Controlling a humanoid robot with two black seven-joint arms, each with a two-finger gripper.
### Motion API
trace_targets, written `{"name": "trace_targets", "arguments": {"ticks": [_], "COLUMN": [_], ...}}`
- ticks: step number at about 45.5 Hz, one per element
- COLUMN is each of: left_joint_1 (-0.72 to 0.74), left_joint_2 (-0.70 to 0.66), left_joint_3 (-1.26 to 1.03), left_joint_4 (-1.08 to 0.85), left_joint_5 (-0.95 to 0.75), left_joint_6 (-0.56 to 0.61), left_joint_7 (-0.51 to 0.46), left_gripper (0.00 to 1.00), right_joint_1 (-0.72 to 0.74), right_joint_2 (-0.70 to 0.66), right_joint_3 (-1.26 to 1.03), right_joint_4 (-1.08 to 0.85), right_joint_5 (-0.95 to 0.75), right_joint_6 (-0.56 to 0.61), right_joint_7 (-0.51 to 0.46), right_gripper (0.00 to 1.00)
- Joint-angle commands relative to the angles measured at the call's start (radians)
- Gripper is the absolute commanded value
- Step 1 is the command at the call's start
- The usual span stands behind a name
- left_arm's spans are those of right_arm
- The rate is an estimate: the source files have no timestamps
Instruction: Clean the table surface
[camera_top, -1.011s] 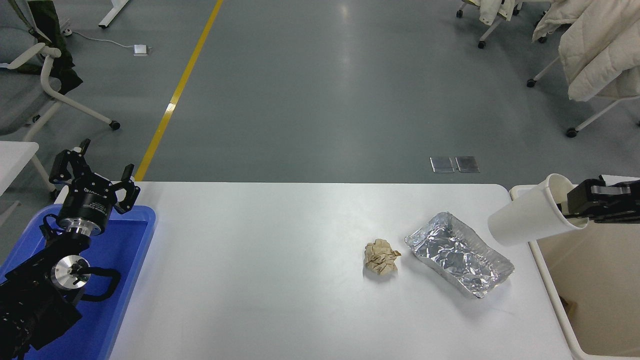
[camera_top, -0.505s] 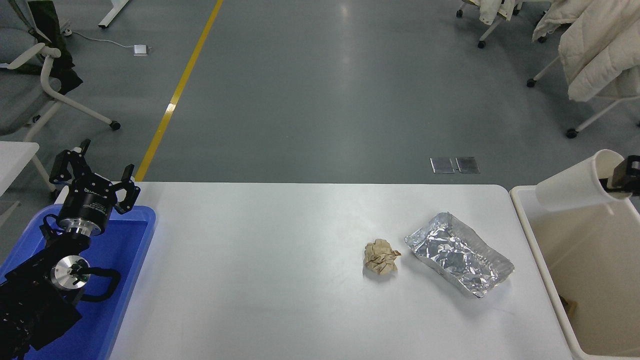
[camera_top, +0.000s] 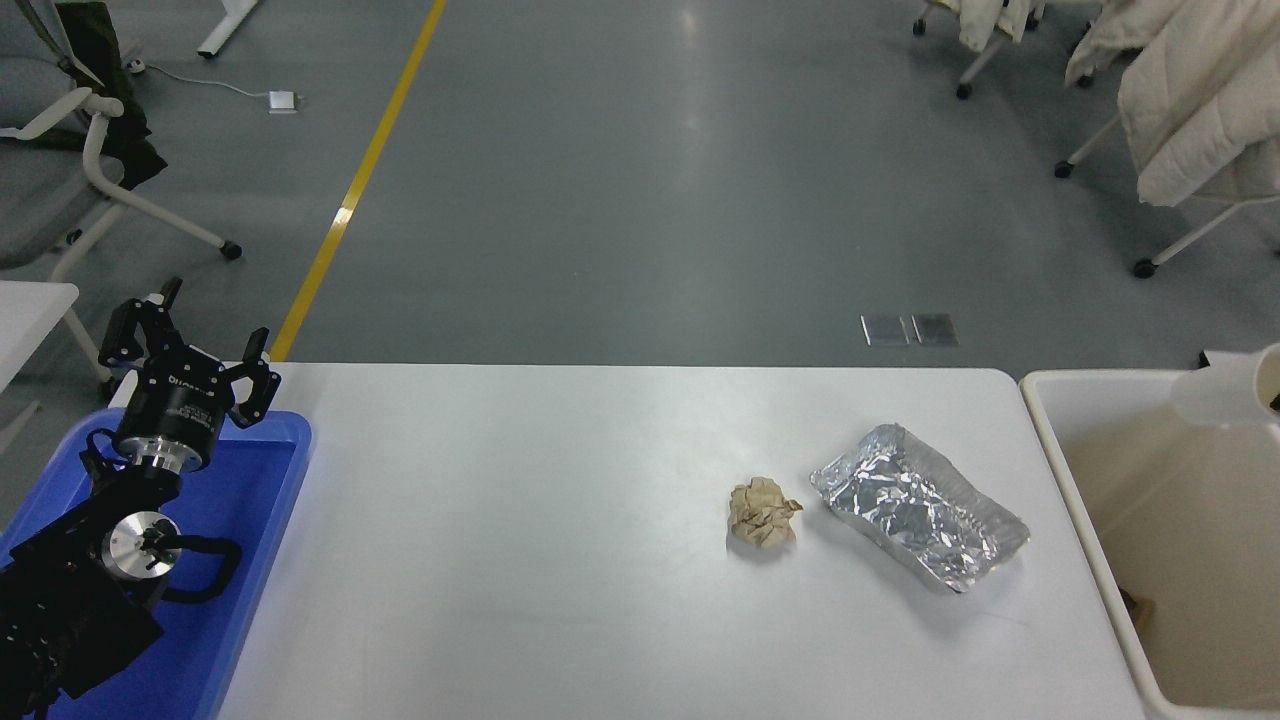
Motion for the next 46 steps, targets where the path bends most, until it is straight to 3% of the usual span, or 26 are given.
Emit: {"name": "trace_targets", "arguments": {"ticks": [1, 8, 9, 16, 28, 46], "left_joint_1": [0.000, 0.000, 0.000, 0.000, 0.000, 0.000], "left_joint_2": [0.000, 0.000, 0.000, 0.000, 0.000, 0.000], "left_joint_3": [0.000, 0.000, 0.000, 0.000, 0.000, 0.000], "left_joint_4": [0.001, -0.001, 0.001, -0.001, -0.001, 0.001], "left_joint_5": [0.001, -0.001, -0.001, -0.001, 0.001, -0.001], "left_joint_6": [0.001, 0.001, 0.000, 0.001, 0.001, 0.001], "left_joint_7": [0.000, 0.000, 0.000, 0.000, 0.000, 0.000], "left_gripper": [1.00, 1.00, 1.00, 1.00, 1.00, 1.00], "right_joint_1": [-0.326, -0.496, -0.521, -0.556, -0.575, -0.588], "right_joint_2": [0.201, 0.388, 0.452, 0.658, 0.752, 0.755], "right_joint_3": [0.112, 0.291, 0.326, 0.357, 0.419, 0.439], "right_joint_4": [-0.287, -0.603, -0.715, -0.996, -1.019, -1.019], "right_joint_5": [0.184, 0.186, 0.186, 0.186, 0.187, 0.187], "right_joint_6": [-0.157, -0.178, -0.175, -0.174, -0.184, -0.190], "right_joint_7": [0.002, 0.000, 0.000, 0.002, 0.000, 0.000], "right_gripper": [0.00, 0.00, 0.00, 0.00, 0.00, 0.00]}}
